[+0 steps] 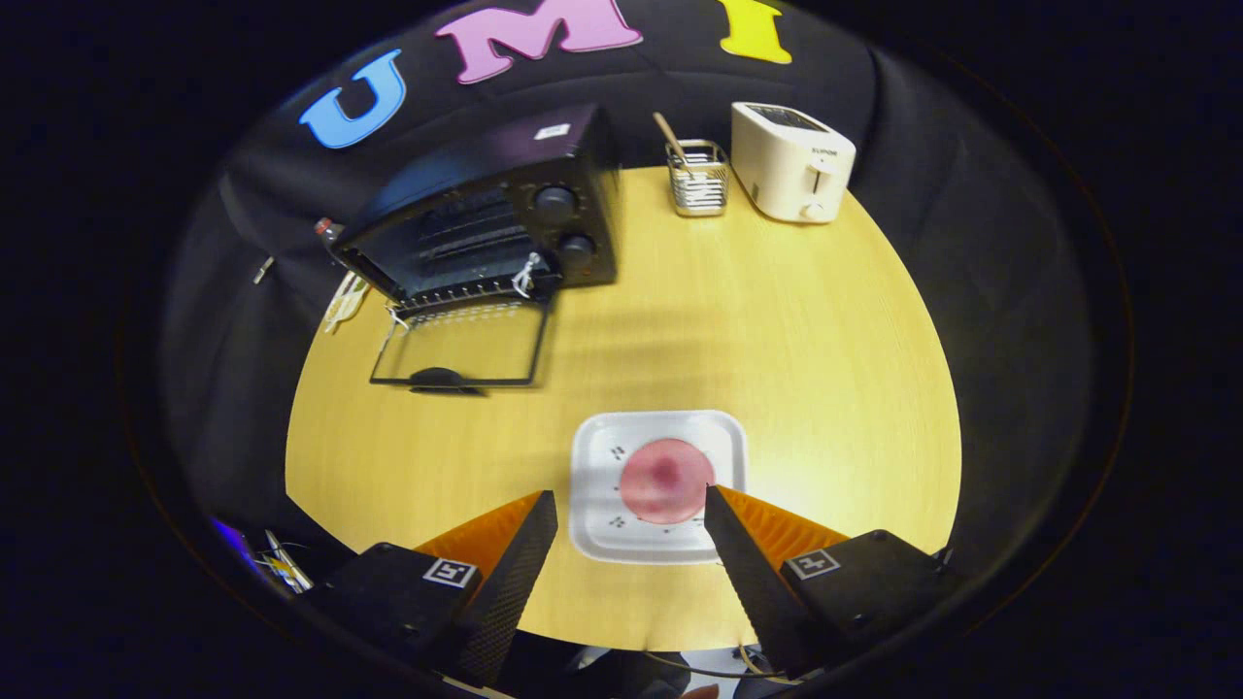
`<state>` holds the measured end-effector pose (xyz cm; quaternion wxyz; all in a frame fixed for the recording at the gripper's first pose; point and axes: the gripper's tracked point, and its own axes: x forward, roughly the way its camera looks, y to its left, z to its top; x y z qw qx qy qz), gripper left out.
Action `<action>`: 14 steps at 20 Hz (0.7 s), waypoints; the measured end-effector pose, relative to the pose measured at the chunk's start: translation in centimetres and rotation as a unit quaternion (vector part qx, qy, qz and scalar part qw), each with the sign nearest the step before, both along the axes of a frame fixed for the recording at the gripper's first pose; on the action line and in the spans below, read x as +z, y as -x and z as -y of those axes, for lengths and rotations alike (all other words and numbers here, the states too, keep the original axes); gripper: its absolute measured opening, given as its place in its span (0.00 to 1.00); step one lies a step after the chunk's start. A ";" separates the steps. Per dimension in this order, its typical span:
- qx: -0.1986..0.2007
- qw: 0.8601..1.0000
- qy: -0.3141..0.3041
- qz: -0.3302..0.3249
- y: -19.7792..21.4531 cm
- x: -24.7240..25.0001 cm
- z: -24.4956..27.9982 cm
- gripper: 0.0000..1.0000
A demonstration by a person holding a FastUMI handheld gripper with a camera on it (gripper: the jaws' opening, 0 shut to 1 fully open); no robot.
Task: Open the toaster oven, put the food inside, and close the toaster oven door.
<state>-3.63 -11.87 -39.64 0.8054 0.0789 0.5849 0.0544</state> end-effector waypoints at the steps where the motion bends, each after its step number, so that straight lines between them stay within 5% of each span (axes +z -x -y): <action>1: -0.002 1.000 0.002 -0.015 -0.1 -1.0 1.6 0.99; 7: -0.006 0.996 -0.005 -0.084 -0.4 -6.6 6.4 0.99; 10: 0.008 0.994 -0.008 -0.111 -0.2 -9.0 6.5 0.81; 13: 0.025 0.991 -0.001 -0.130 0.0 -10.3 6.3 0.74; 14: 0.024 0.991 -0.002 -0.135 0.1 -10.9 6.0 0.54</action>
